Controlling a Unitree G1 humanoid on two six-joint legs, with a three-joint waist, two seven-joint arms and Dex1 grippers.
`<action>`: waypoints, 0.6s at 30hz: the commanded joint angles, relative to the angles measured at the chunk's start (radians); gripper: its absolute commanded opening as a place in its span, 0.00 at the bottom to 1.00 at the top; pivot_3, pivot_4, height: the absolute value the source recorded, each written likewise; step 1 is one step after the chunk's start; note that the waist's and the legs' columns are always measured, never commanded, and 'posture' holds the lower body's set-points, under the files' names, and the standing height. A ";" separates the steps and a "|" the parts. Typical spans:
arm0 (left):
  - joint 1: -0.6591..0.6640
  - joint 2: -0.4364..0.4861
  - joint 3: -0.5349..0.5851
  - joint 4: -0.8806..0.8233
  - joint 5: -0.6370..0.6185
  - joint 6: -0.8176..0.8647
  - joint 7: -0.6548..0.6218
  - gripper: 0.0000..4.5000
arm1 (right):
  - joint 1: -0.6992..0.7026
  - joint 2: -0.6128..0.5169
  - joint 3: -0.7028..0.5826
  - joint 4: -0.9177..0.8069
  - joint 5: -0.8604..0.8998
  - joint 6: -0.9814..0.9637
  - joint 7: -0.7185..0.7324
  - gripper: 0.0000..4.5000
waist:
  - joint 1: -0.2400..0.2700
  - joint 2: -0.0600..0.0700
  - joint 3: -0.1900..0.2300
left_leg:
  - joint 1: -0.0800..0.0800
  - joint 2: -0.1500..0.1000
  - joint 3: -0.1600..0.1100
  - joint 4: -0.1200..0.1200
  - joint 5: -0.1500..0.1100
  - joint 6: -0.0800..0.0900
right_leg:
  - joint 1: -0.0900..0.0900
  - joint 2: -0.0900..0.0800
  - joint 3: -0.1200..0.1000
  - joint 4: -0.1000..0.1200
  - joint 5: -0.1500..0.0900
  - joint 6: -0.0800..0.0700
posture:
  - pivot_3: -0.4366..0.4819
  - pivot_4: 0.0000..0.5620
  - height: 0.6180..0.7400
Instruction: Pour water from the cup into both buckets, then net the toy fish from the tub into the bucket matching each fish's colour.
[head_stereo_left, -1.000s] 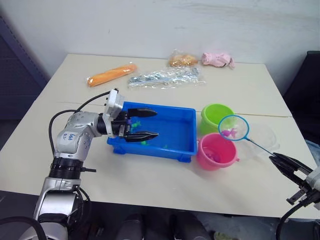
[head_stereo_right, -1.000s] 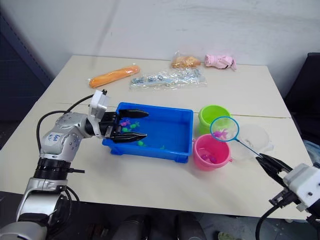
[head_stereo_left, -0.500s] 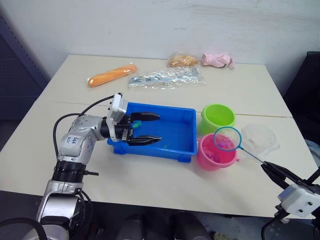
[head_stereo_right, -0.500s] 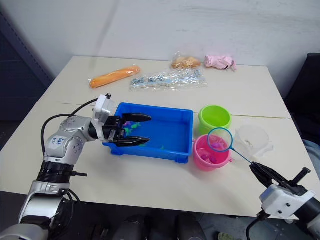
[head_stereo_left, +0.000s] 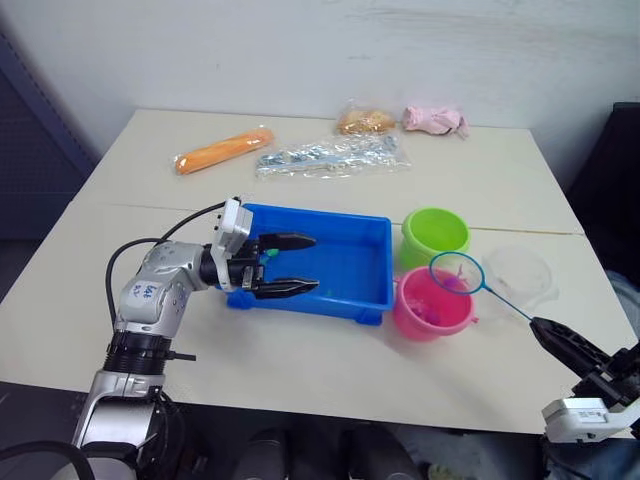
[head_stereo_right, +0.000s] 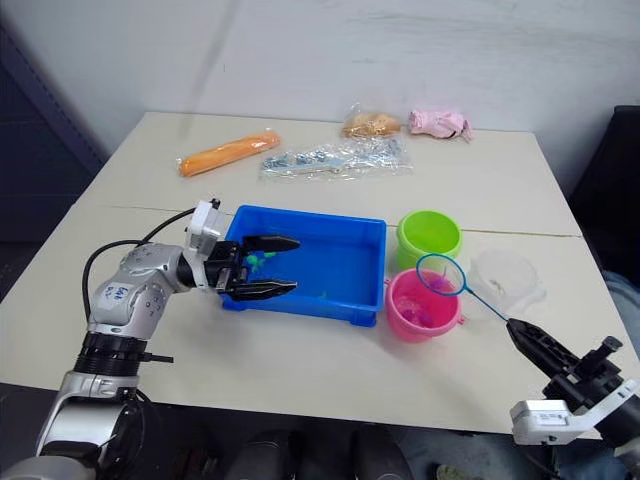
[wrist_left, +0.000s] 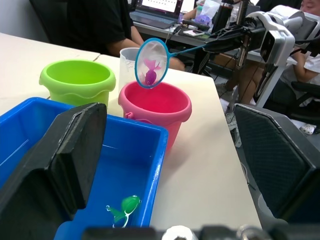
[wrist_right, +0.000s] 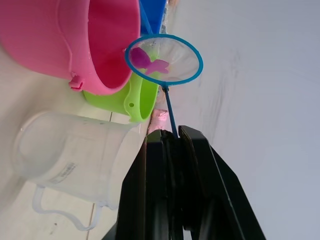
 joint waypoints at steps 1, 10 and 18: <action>-0.001 -0.001 0.027 -0.037 -0.023 -0.015 0.011 0.97 | 0.007 -0.008 -0.017 -0.005 -0.065 0.005 -0.083 0.00 | 0.000 0.000 0.000 | 0.000 0.000 0.000 -0.001 0.000 0.000 | 0.000 0.000 0.000 0.000 0.000 0.000 | 0.48 0.27 1.00; -0.004 -0.002 0.034 -0.026 -0.023 -0.016 0.022 0.97 | 0.032 -0.017 0.045 -0.015 -0.205 0.016 -0.273 0.00 | 0.000 0.000 0.000 | 0.002 0.000 0.001 -0.005 0.001 -0.002 | 0.000 0.000 0.001 0.000 0.000 0.000 | 0.48 0.27 1.00; -0.022 -0.013 0.028 -0.027 -0.019 -0.006 0.028 0.97 | 0.120 -0.005 0.060 -0.030 -0.270 0.077 -0.397 0.00 | 0.000 0.000 0.000 | 0.004 0.000 0.002 -0.010 0.002 -0.003 | 0.000 0.000 0.001 -0.002 0.000 0.000 | 0.48 0.27 1.00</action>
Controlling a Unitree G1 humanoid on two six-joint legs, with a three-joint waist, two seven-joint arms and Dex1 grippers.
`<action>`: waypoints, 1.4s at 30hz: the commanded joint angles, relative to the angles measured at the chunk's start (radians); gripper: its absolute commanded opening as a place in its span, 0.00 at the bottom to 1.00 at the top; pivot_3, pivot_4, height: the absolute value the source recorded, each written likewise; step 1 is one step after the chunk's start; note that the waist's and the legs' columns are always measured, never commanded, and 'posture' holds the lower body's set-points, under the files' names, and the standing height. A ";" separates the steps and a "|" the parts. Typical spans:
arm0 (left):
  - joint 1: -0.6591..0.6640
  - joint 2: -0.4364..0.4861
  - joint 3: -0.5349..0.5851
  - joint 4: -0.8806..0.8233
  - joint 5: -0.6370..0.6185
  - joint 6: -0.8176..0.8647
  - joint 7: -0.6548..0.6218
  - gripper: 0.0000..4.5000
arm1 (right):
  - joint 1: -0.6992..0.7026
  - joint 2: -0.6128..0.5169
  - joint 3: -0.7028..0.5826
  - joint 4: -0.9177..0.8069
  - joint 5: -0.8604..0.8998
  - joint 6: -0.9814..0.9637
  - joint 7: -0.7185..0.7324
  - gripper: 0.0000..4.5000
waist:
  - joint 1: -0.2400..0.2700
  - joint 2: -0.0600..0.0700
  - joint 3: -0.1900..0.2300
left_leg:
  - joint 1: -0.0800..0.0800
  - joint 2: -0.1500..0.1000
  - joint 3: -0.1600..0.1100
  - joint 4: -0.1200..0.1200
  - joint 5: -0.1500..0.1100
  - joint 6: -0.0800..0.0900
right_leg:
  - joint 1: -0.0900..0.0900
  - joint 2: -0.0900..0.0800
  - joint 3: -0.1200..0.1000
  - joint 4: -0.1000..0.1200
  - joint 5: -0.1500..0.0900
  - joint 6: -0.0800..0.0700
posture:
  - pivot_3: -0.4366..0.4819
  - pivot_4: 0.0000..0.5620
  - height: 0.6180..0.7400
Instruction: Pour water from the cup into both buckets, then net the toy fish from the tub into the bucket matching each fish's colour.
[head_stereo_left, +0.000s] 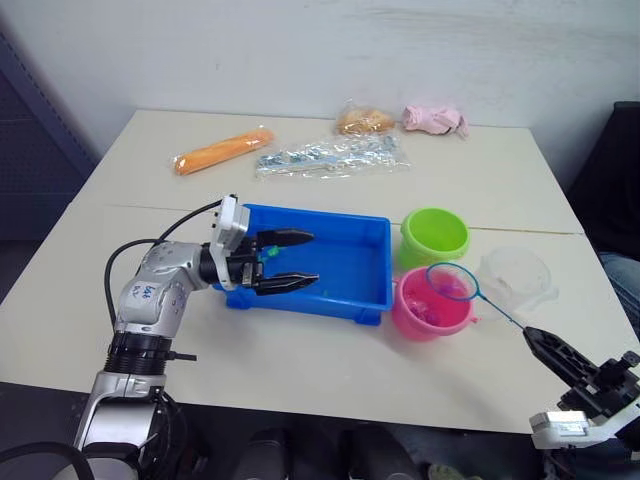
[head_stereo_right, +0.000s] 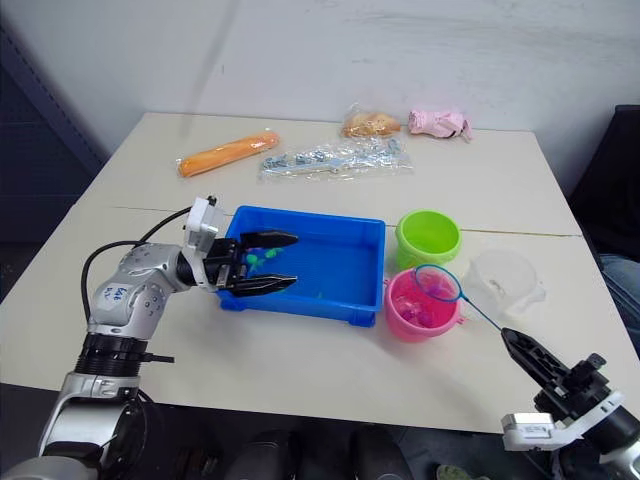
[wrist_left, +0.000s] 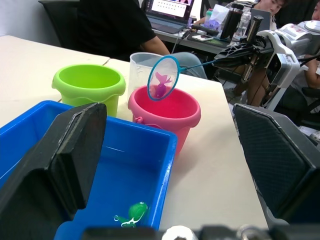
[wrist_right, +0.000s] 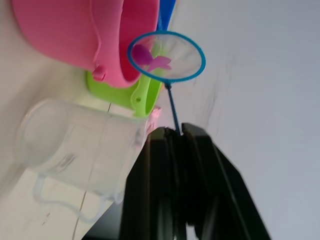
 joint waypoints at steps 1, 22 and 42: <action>-0.020 -0.007 0.008 -0.029 -0.020 -0.001 0.009 0.97 | 0.026 0.000 -0.020 -0.026 0.003 0.054 -0.053 0.00 | 0.000 0.000 0.000 | 0.000 0.000 0.000 -0.001 0.000 0.000 | 0.000 0.000 0.000 0.000 0.000 0.000 | 0.48 0.27 1.00; -0.019 -0.021 0.006 -0.056 -0.017 0.008 0.047 0.97 | 0.090 -0.028 0.143 -0.077 -0.034 0.183 -0.130 0.00 | 0.000 0.000 0.000 | 0.000 0.000 0.000 -0.002 0.001 -0.002 | 0.000 0.000 0.000 -0.001 0.000 0.000 | 0.48 0.27 1.00; -0.019 -0.051 -0.001 -0.027 0.007 -0.056 0.080 0.97 | 0.119 -0.059 0.244 -0.132 -0.054 0.297 -0.155 0.00 | 0.000 0.000 0.000 | 0.000 0.000 0.000 -0.002 0.001 -0.002 | 0.000 0.000 0.000 -0.002 0.000 0.000 | 0.48 0.27 1.00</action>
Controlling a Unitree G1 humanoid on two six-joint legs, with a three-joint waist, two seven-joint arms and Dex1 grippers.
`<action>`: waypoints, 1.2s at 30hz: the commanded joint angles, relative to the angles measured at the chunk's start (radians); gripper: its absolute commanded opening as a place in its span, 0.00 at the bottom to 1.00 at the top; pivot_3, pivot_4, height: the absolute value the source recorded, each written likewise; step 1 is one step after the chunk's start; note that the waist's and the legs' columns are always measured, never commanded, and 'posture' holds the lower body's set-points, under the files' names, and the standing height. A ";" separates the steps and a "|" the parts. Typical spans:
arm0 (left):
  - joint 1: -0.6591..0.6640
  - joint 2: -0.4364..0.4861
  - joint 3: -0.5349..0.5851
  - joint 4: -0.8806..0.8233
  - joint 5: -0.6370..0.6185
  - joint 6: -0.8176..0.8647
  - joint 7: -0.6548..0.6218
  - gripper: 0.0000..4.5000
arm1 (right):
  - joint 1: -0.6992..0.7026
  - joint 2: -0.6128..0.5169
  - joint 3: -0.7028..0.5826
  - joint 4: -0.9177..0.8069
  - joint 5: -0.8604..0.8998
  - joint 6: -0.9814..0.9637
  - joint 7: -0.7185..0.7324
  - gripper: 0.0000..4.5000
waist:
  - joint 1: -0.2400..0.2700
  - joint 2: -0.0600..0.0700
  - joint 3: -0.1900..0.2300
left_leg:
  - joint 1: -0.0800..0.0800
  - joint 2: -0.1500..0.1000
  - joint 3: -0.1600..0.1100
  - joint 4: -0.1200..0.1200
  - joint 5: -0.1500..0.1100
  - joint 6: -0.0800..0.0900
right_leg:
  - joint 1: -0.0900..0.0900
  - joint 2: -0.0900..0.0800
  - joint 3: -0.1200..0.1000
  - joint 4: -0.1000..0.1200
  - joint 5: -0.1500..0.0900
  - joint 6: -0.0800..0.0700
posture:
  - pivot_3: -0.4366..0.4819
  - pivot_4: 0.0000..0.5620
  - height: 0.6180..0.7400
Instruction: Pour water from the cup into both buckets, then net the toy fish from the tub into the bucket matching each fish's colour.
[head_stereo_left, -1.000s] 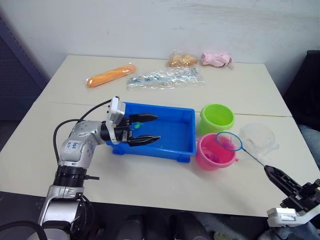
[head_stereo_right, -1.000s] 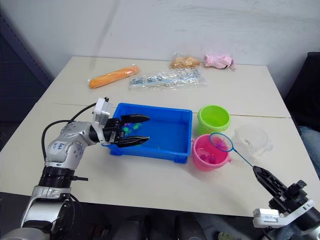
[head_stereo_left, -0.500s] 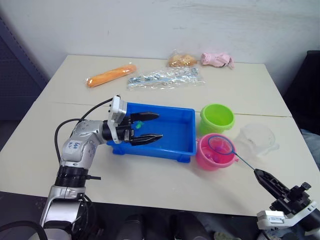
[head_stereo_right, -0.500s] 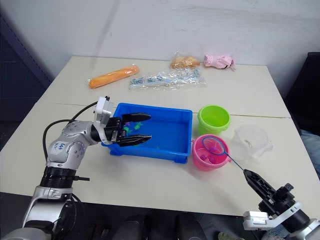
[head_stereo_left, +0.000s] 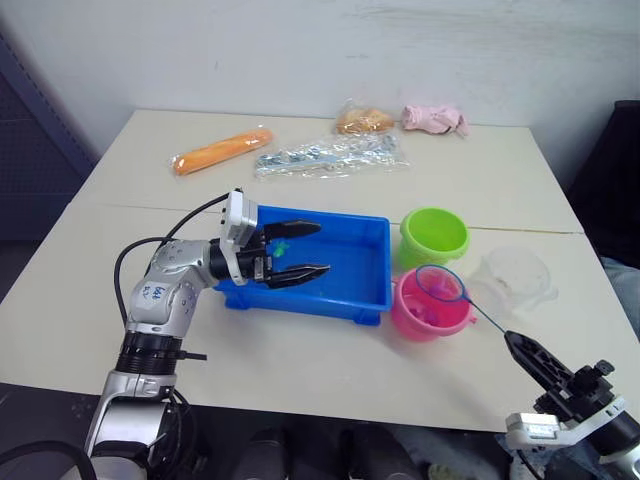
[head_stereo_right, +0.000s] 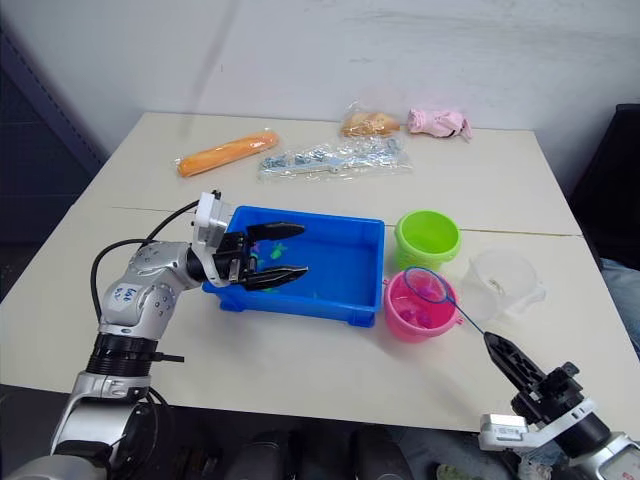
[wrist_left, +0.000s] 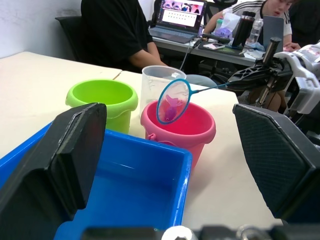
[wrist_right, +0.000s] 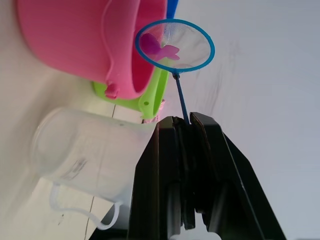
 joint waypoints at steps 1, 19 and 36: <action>-0.014 -0.003 0.006 -0.002 -0.002 -0.021 0.001 0.97 | 0.032 -0.007 0.027 -0.019 0.006 -0.008 -0.007 0.00 | 0.000 0.000 0.000 | 0.000 0.000 0.000 0.000 0.000 0.000 | 0.000 0.000 0.000 0.000 0.000 0.000 | 0.48 0.27 1.00; -0.015 -0.003 0.011 0.026 0.007 -0.050 0.006 0.97 | 0.073 -0.031 0.045 -0.032 -0.010 0.031 -0.063 0.00 | 0.000 0.000 0.000 | 0.000 0.000 0.000 -0.002 0.001 -0.001 | 0.000 0.000 0.000 -0.001 0.000 0.000 | 0.48 0.27 1.00; -0.007 0.009 0.021 0.057 0.004 -0.081 -0.012 0.97 | 0.047 -0.034 0.029 0.027 0.276 0.081 0.005 0.00 | -0.001 0.000 0.000 | 0.000 0.000 0.000 -0.002 0.001 -0.001 | 0.000 0.000 0.000 -0.002 0.000 0.000 | 0.48 0.27 1.00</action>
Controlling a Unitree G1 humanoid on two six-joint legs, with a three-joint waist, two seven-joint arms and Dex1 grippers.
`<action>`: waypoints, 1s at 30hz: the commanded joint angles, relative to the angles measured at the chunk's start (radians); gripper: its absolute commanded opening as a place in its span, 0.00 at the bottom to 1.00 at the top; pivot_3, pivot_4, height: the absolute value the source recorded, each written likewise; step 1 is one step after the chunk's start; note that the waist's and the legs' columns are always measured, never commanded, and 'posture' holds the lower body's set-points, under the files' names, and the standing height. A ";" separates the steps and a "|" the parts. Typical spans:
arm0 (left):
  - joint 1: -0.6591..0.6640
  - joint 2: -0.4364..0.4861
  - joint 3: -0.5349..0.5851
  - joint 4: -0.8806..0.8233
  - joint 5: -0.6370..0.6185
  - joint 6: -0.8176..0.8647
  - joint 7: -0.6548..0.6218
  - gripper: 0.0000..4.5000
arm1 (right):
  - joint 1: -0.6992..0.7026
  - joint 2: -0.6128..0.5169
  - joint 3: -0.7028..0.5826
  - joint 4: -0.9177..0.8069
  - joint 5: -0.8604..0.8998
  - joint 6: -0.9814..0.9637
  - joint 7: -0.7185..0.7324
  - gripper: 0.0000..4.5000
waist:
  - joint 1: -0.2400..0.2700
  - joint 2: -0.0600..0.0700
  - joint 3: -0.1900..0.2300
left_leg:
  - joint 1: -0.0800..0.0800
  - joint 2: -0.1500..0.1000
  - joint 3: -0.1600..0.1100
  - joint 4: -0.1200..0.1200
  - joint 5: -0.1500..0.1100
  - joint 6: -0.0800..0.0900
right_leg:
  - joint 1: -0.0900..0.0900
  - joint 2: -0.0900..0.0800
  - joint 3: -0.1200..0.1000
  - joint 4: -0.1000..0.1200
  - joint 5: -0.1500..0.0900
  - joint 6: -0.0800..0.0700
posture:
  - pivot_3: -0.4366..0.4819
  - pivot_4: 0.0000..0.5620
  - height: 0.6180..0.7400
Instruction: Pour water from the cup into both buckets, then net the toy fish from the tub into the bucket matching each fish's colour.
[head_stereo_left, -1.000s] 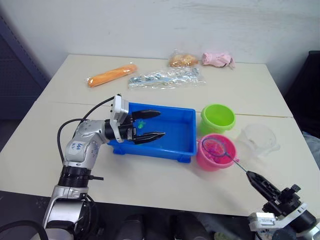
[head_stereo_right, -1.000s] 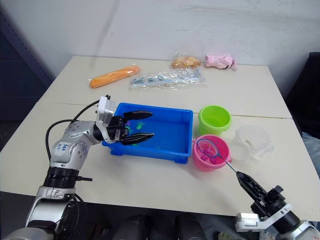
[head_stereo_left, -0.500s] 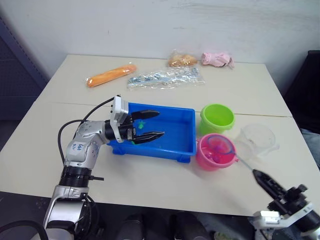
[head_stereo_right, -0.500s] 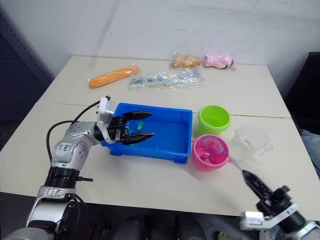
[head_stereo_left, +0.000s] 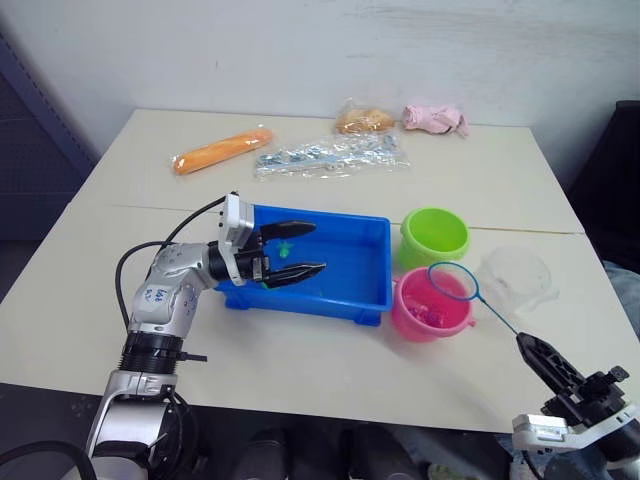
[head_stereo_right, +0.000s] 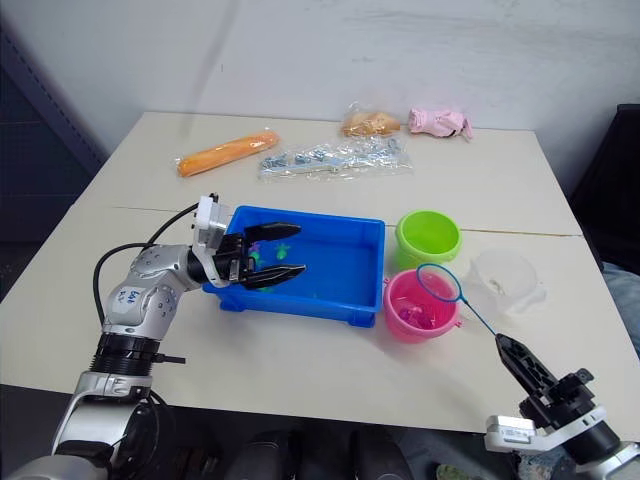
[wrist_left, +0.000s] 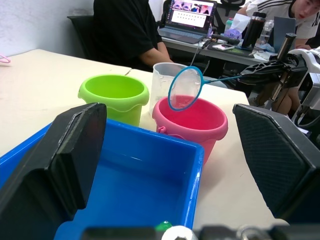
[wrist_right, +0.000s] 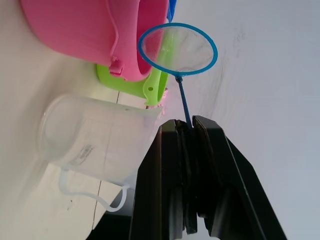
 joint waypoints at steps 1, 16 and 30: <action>-0.003 0.017 0.023 -0.022 -0.011 -0.012 -0.010 0.97 | -0.007 -0.039 -0.017 -0.008 0.277 -0.026 0.096 0.00 | -0.002 0.000 0.000 | 0.000 0.000 0.000 0.000 0.000 0.000 | 0.000 0.000 0.000 0.000 0.000 0.000 | 0.48 0.27 1.00; 0.197 0.249 0.309 -0.225 -0.134 0.140 0.091 0.97 | -0.395 -0.270 0.257 -0.165 1.550 0.406 0.773 0.00 | -0.006 -0.001 0.001 | 0.000 0.001 -0.001 0.002 -0.003 0.007 | 0.002 -0.001 -0.001 0.000 0.000 0.000 | 0.48 0.27 1.00; 0.543 0.309 0.604 -0.286 -0.153 0.141 0.223 0.97 | -1.016 -0.208 0.562 -0.038 1.683 1.082 1.006 0.00 | 0.000 -0.001 0.001 | -0.006 0.001 -0.005 0.002 -0.007 0.013 | 0.000 -0.004 -0.005 -0.009 0.000 -0.001 | 0.48 0.27 1.00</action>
